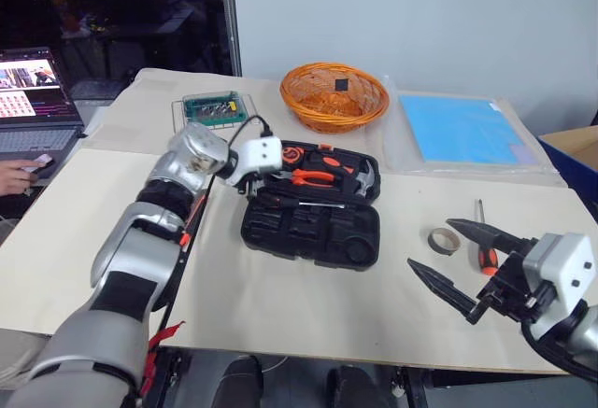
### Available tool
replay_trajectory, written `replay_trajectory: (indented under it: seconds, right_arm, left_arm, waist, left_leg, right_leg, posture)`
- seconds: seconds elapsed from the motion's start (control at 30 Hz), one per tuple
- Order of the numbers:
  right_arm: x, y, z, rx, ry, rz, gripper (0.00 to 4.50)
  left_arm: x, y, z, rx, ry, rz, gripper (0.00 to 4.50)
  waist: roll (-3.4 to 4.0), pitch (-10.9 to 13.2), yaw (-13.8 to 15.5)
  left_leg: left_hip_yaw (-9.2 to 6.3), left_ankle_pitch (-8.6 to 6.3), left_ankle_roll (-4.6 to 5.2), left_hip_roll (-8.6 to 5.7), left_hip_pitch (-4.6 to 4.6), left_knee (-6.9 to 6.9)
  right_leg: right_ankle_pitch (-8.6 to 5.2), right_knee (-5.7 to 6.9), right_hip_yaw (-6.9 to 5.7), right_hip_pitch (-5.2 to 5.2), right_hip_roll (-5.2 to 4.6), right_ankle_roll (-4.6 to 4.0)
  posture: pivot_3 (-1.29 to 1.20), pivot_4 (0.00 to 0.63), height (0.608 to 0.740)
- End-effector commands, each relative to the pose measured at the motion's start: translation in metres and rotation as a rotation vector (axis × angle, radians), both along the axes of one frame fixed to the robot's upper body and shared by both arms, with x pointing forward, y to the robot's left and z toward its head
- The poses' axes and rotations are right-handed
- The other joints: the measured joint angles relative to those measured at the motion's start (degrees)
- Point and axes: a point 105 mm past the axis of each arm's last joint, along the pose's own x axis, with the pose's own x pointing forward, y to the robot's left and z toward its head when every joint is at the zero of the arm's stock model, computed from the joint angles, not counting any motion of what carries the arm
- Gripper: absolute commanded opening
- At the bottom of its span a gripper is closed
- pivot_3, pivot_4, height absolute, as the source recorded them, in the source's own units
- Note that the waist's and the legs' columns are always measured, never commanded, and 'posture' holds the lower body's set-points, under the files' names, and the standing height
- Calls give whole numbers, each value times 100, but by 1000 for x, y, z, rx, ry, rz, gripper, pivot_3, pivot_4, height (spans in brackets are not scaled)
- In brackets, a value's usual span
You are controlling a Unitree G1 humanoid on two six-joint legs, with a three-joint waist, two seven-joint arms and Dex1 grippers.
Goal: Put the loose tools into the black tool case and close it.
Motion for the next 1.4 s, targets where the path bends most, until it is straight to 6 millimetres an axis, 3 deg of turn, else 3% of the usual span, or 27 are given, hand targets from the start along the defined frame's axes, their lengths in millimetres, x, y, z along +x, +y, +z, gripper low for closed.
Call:
replay_trajectory:
  seconds: [0.03,0.17,0.33,0.53,0.7,0.8,1.03,1.17,1.3,1.4]
  right_arm:
    - [2,0,6,5,-32,6,4500]
    - [4,-2,6,12,-32,1,4500]
    - [6,-3,6,15,-39,-7,4500]
    - [7,-2,6,7,-39,-20,4500]
    - [10,-4,2,-18,-23,-42,4500]
    - [12,-8,1,-23,-7,-70,4500]
    - [16,-23,-11,-25,60,-160,4500]
    - [16,-27,-10,-20,69,-167,4500]
    - [17,-42,-9,-12,98,-235,4500]
    - [13,-61,-23,-67,229,-308,4500]
  left_arm:
    - [-17,-1,21,-296,111,97,3166]
    - [-17,-4,3,-441,111,296,1770]
    - [-19,-17,-20,-463,97,409,15]
    - [-21,-26,-84,-218,100,483,15]
    - [-35,-34,-134,42,86,357,15]
    - [-36,-34,-143,89,46,322,15]
    - [-25,-20,-134,37,7,332,15]
    - [-22,-29,-129,-19,-1,314,15]
    - [-34,-40,-64,-414,31,251,15]
    - [-68,-33,-24,-539,132,121,15]
  waist:
    - [11,-3,-15]
    - [15,-3,8]
    - [14,-3,51]
    - [17,-5,42]
    - [41,-26,53]
    - [50,-46,55]
    - [82,-88,49]
    - [101,-99,47]
    - [101,-93,48]
    - [84,-62,31]
  left_leg:
    - [-3,0,1,-2,0,0]
    - [-10,-1,4,-6,5,0]
    - [-16,1,6,-13,4,17]
    - [-16,2,7,-14,14,17]
    - [-14,-2,1,-14,25,17]
    - [-11,-29,-31,-18,92,6]
    - [-7,-32,-34,-21,111,-12]
    - [-7,-32,-34,-22,111,-14]
    - [-7,-32,-34,-24,106,-14]
    - [-7,-29,-30,-21,63,-14]
  right_leg:
    - [-5,7,0,0,-1,3]
    - [-13,17,-2,4,-2,5]
    - [-8,16,-1,13,-1,13]
    - [-6,15,1,20,-1,10]
    - [-23,7,2,34,-3,-25]
    - [-42,-20,-3,89,-11,-15]
    - [-58,-35,-5,98,-21,6]
    - [-57,-34,-5,97,-20,6]
    - [-57,-35,-5,92,-22,6]
    - [-55,-28,-1,78,-20,2]
  posture:
    - [0,150,740]
    - [0,150,740]
    - [0,150,740]
    - [0,150,740]
    - [0,150,740]
    - [0,150,740]
    - [0,150,740]
    - [0,150,740]
    - [0,150,740]
    - [0,150,740]
